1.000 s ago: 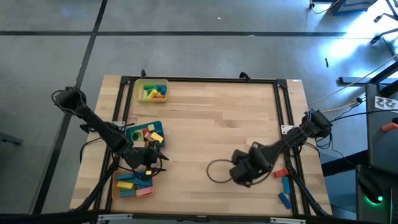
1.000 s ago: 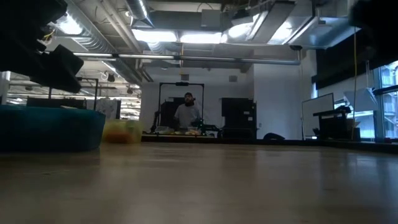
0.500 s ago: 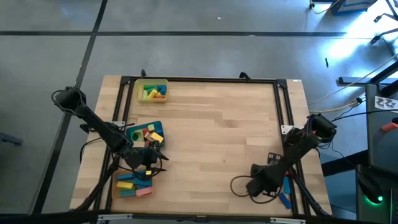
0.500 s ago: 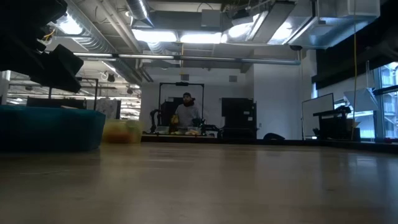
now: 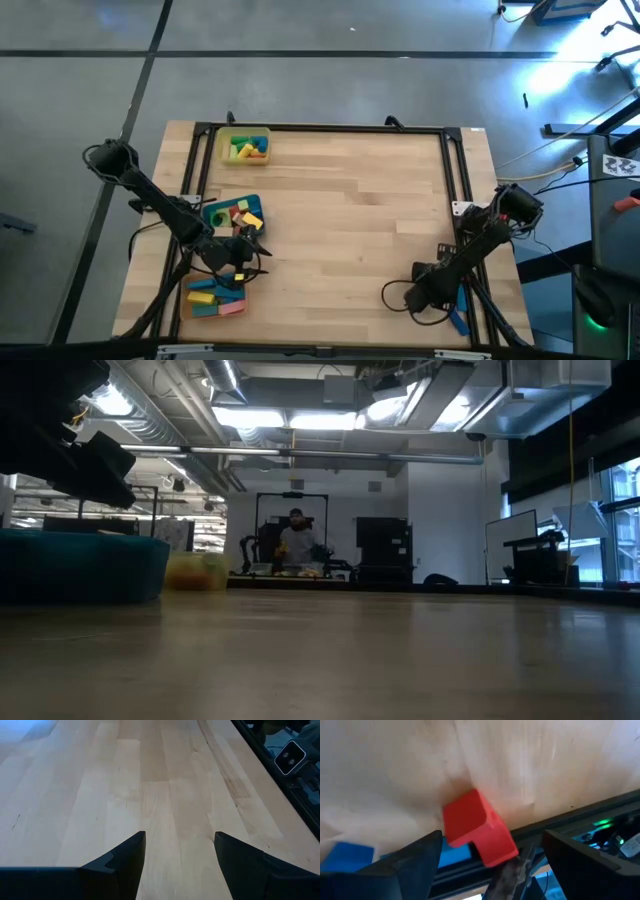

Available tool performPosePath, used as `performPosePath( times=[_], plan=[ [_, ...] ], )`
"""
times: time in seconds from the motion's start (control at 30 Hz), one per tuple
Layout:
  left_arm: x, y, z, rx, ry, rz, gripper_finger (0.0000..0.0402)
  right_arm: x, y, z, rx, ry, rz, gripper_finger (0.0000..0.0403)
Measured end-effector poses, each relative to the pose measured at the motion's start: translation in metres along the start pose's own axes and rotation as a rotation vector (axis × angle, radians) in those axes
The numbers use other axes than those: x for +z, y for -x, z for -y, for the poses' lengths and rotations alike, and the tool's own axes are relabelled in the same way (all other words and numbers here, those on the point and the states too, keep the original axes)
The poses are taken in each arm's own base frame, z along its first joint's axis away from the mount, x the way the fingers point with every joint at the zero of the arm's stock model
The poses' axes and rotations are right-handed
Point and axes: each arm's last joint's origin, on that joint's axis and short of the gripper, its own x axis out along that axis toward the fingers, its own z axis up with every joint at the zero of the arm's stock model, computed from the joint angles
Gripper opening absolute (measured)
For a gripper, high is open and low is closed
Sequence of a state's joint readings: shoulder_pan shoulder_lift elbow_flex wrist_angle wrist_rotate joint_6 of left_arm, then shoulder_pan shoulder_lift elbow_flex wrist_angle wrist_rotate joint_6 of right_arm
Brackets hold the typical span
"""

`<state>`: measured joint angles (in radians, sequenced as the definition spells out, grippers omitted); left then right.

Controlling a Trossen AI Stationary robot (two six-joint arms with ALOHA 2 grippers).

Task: Sort blocks by size
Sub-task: Put the red arch block into the blue bin

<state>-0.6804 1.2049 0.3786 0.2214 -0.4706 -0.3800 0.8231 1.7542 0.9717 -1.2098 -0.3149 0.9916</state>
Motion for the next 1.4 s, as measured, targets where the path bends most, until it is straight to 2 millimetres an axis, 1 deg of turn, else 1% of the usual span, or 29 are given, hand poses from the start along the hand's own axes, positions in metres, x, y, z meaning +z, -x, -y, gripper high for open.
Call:
performPosePath(
  times=[0.1, 0.23, 0.33, 0.4, 0.47, 0.7, 0.73, 0.9, 1.03, 1.2, 1.3, 1.4],
  plan=[
    [0.000, 0.000, 0.000, 0.001, -0.001, 0.000, 0.0221, 0.002, -0.008, 0.000, 0.020, 0.010, 0.013, 0.0342],
    [0.000, 0.000, 0.000, 0.004, -0.001, 0.002, 0.0221, 0.006, -0.013, -0.002, 0.053, 0.042, 0.040, 0.0341],
    [0.000, 0.000, 0.000, 0.005, -0.008, 0.001, 0.0221, 0.006, -0.015, -0.001, 0.050, 0.047, 0.051, 0.0327],
    [0.000, 0.000, 0.000, 0.005, -0.016, 0.002, 0.0221, 0.007, -0.015, -0.001, 0.051, 0.048, 0.052, 0.0304],
    [0.000, 0.000, 0.000, 0.006, -0.016, 0.002, 0.0221, 0.006, -0.016, -0.001, 0.049, 0.053, 0.051, 0.0274],
    [0.000, 0.000, 0.000, 0.007, -0.015, 0.003, 0.0221, 0.006, -0.017, 0.001, 0.022, 0.073, 0.059, 0.0142],
    [0.000, 0.000, 0.000, 0.007, -0.014, 0.003, 0.0221, 0.006, -0.017, 0.002, 0.018, 0.072, 0.056, 0.0135],
    [0.000, 0.000, 0.000, 0.007, -0.009, 0.003, 0.0221, 0.006, -0.014, 0.002, 0.004, 0.060, 0.066, 0.0135],
    [0.000, 0.000, 0.000, 0.007, 0.000, 0.003, 0.0221, 0.007, 0.001, -0.003, -0.023, 0.001, 0.147, 0.0135],
    [0.001, 0.000, 0.000, 0.002, 0.009, 0.014, 0.0221, 0.007, 0.033, -0.012, -0.052, -0.116, 0.345, 0.0135],
    [0.003, 0.000, 0.001, -0.005, 0.019, 0.032, 0.0221, 0.009, 0.051, -0.018, -0.028, -0.250, 0.523, 0.0135],
    [0.006, 0.000, 0.002, -0.016, 0.013, 0.060, 0.0221, 0.016, 0.065, -0.027, 0.064, -0.409, 0.772, 0.0135]
  ],
)
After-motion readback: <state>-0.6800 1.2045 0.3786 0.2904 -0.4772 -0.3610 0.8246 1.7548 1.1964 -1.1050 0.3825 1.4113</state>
